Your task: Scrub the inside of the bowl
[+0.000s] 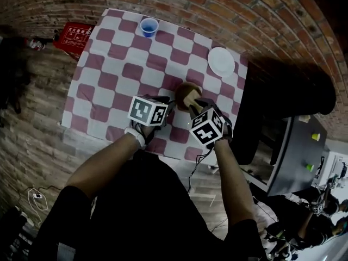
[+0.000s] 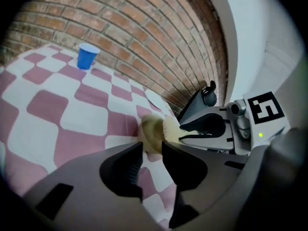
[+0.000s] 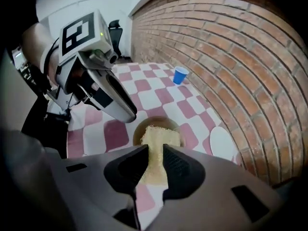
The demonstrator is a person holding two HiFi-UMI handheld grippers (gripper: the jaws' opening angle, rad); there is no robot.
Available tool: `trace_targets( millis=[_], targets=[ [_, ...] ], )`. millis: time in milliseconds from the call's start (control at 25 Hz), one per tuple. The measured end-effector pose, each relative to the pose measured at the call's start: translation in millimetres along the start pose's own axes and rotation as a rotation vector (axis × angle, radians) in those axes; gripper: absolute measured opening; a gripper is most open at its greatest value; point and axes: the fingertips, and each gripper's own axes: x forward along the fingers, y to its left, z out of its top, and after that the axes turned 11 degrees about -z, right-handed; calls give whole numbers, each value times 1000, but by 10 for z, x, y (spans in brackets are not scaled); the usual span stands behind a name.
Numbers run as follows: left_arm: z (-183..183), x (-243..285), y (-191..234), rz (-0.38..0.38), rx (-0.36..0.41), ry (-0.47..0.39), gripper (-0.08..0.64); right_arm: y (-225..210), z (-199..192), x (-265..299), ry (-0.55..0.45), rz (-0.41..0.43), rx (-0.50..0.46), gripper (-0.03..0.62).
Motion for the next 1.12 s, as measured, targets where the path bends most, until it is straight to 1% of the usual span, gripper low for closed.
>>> trace_targets(
  millis=[40, 80, 280, 400, 480, 560, 600, 800, 960, 1040, 1120],
  targets=[
    [-27, 73, 34, -7, -41, 8, 136, 11, -22, 48, 21, 7, -23, 103],
    [-41, 131, 51, -14, -72, 11, 146, 18, -48, 88, 40, 11, -43, 103],
    [-31, 297, 131, -31, -162, 3, 152, 22, -143, 241, 102, 2, -129, 103],
    [-17, 330, 203, -10, -182, -10, 150, 40, -155, 294, 115, 4, -145, 103],
    [-20, 334, 233, 12, -166, -6, 147, 43, -135, 306, 111, -4, -145, 103],
    [-17, 331, 218, 32, -120, 7, 99, 43, -109, 300, 99, -15, -132, 103],
    [-9, 326, 206, 45, -90, 15, 87, 49, -101, 295, 94, -17, -121, 103],
    [128, 234, 154, 117, 83, 35, 56, 176, -105, 274, 66, 3, -50, 103],
    [181, 222, 99, 152, 229, 85, 49, 266, -126, 276, 52, 4, -26, 103],
    [148, 247, 92, 169, 290, 118, 49, 265, -133, 276, 55, -14, -46, 103],
    [125, 251, 71, 185, 335, 145, 49, 222, -154, 276, 71, -63, -121, 103]
  ],
)
